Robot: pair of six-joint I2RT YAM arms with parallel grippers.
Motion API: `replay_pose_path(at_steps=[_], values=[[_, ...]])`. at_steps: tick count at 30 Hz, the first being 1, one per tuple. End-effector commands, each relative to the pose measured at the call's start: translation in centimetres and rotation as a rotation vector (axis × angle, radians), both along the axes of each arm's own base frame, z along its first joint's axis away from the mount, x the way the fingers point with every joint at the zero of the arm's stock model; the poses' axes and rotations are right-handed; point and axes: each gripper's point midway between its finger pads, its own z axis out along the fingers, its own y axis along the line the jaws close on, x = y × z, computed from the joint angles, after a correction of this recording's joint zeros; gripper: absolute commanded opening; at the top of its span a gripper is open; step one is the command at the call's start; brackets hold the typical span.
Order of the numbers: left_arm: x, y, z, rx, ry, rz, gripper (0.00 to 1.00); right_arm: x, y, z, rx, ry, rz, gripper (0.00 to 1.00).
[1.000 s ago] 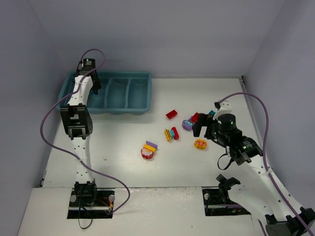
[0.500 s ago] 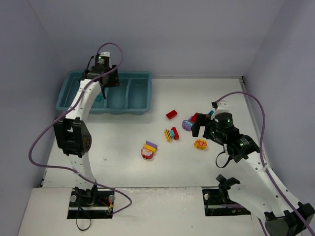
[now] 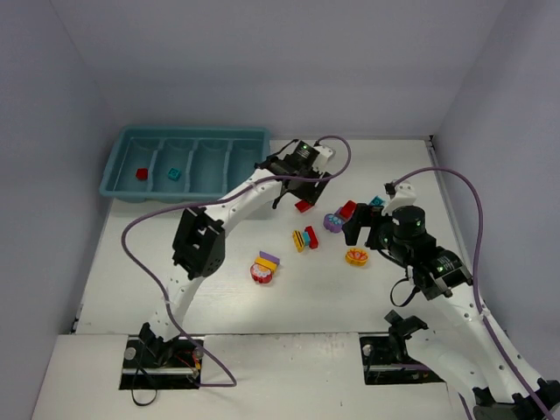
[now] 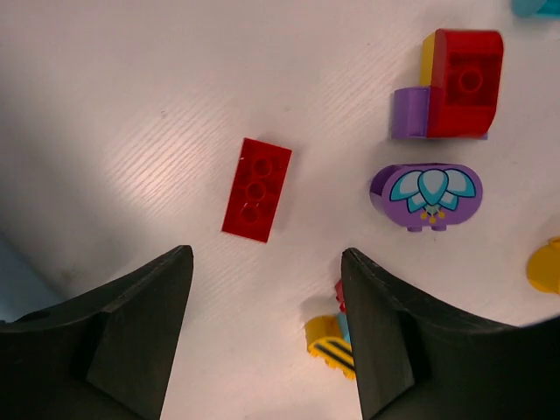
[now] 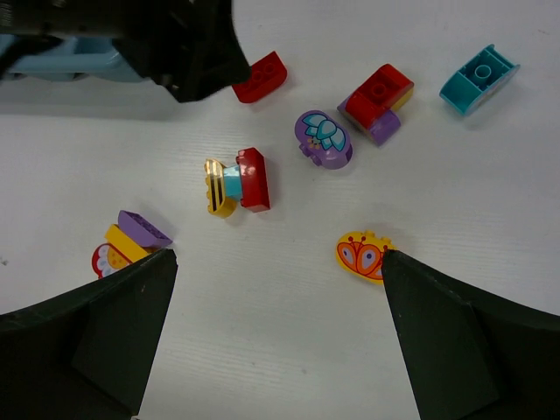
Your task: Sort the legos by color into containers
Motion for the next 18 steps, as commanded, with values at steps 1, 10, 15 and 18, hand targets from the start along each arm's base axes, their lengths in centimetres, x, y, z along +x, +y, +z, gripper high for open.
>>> replay_pose_path(at_steps=[1, 10, 15, 18], values=[[1.8, -1.1, 1.6, -0.024, -0.064, -0.040, 0.62, 0.2, 0.8, 1.8, 0.042, -0.063, 0.035, 1.00], [4.1, -2.6, -4.0, 0.041, -0.043, -0.044, 0.61, -0.7, 0.9, 2.0, 0.073, -0.068, 0.042, 1.00], [4.6, -2.5, -5.0, 0.045, -0.039, -0.029, 0.31, -0.9, 0.6, 2.0, 0.074, -0.069, 0.037, 1.00], [4.9, -2.0, -3.1, 0.029, -0.080, -0.010, 0.06, -1.0, 0.4, 2.1, 0.067, -0.075, 0.027, 1.00]])
